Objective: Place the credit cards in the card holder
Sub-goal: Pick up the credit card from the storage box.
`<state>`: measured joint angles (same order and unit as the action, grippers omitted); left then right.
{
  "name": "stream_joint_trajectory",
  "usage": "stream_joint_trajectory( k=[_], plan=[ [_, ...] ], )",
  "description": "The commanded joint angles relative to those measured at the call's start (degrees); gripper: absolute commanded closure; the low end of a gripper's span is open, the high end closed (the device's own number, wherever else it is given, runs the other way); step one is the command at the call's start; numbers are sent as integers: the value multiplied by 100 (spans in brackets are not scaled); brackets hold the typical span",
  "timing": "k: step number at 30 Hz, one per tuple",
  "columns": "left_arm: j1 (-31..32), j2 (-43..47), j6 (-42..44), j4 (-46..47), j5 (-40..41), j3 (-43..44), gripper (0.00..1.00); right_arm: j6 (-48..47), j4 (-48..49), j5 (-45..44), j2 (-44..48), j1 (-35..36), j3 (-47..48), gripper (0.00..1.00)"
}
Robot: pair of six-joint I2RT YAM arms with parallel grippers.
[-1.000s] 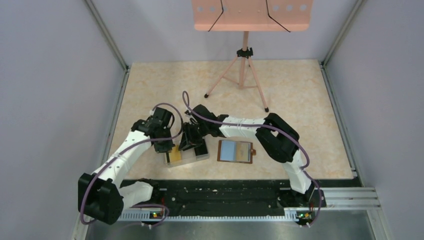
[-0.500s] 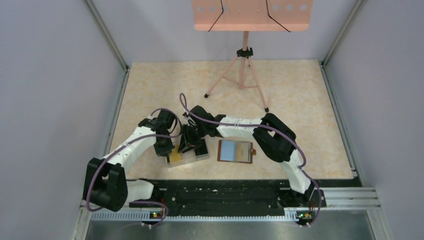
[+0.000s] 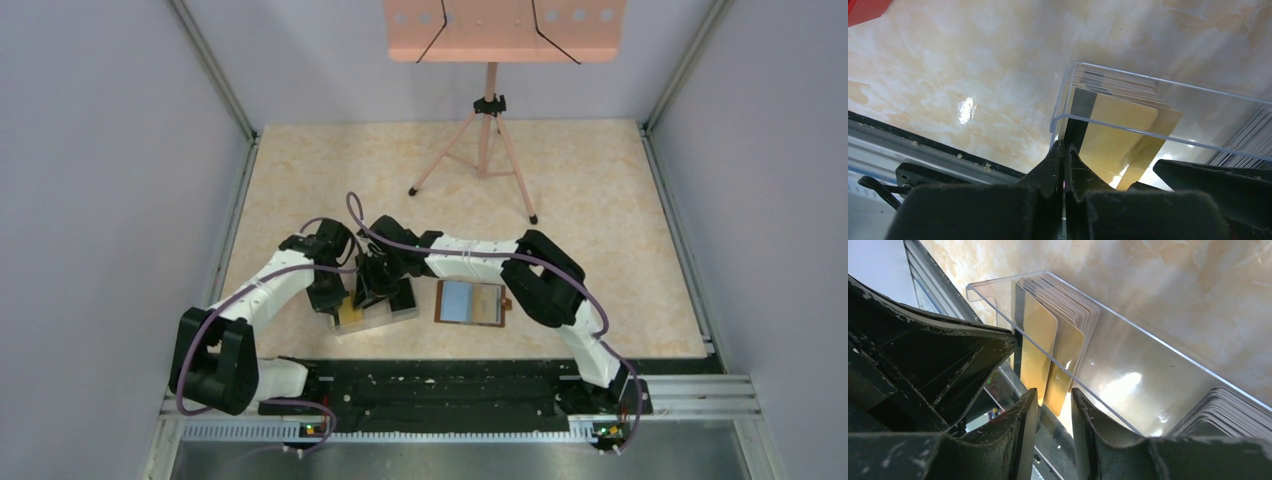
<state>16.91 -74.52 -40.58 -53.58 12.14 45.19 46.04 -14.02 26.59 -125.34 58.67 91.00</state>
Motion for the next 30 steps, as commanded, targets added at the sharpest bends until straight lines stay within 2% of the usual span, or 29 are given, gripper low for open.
stream_joint_trajectory(
  k=[1,7,12,14,20,30],
  plan=[
    [-39,-61,-28,142,128,-30,100,-210,-524,-434,-345,107,212,68],
    [-38,-96,3,177,46,-43,100,-208,-498,-423,-465,154,204,68],
    [-39,-97,26,190,8,-41,100,-8,-35,-214,-522,150,-29,72],
    [-39,-105,41,197,-1,-45,100,65,96,-158,-513,145,-108,76],
    [-38,-110,50,191,-3,-38,100,105,161,-167,-367,134,-230,100],
    [-43,-73,98,187,-4,-18,100,134,247,-244,198,44,-531,100]
  ],
)
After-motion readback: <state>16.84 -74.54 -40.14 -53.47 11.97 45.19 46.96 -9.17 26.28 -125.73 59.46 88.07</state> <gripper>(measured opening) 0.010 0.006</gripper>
